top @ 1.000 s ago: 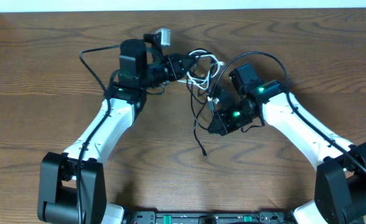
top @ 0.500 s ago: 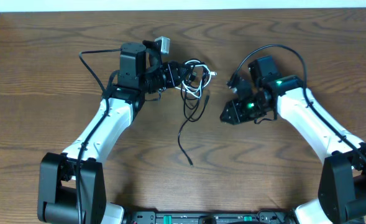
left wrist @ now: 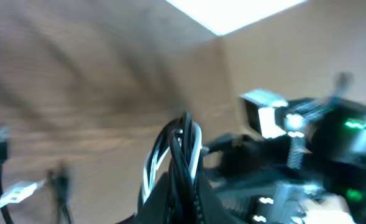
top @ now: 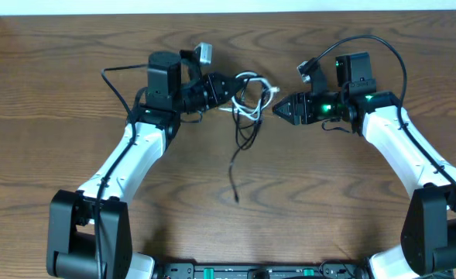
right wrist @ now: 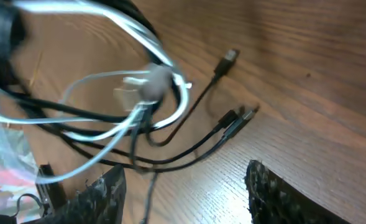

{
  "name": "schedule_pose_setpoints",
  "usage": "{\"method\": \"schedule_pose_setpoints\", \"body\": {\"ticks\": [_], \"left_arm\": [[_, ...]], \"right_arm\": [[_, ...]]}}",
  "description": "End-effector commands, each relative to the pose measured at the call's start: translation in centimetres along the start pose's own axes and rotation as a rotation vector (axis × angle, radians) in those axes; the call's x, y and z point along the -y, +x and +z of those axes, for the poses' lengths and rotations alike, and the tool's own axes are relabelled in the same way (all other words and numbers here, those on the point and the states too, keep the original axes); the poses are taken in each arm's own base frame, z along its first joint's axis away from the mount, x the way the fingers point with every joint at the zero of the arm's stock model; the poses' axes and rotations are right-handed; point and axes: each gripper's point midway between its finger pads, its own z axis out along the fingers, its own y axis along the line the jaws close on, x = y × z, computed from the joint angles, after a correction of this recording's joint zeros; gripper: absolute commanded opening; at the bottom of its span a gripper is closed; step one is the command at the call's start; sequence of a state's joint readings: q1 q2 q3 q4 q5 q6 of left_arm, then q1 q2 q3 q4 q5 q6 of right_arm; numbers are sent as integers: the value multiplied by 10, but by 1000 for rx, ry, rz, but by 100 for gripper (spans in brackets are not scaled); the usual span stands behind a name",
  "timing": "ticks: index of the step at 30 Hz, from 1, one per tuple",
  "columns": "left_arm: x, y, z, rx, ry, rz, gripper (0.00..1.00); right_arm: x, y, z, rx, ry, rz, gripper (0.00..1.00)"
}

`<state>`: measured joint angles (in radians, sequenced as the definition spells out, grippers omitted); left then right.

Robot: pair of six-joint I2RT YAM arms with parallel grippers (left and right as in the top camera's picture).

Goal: Untangle cables

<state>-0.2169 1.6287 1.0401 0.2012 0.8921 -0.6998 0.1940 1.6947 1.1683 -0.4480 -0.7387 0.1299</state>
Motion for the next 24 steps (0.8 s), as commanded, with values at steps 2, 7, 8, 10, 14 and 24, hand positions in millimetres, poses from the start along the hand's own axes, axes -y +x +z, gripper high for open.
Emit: {"method": "schedule_pose_setpoints", "body": {"ticks": [2, 7, 8, 10, 14, 24], "left_arm": [[40, 8, -4, -81, 156, -44, 7], [52, 28, 9, -134, 176, -16, 7], [55, 31, 11, -141, 180, -9, 7], [59, 37, 15, -157, 188, 6, 7], [63, 44, 19, -171, 198, 49, 7], [51, 28, 7, -123, 193, 178, 75]], "right_arm": [[-2, -5, 1, 18, 4, -18, 57], [-7, -13, 2, 47, -7, -55, 56], [-5, -14, 2, 50, 5, -56, 55], [-1, -16, 2, 58, 28, -59, 54], [0, -15, 2, 58, 34, -57, 25], [27, -13, -9, 58, 121, 35, 1]]}}
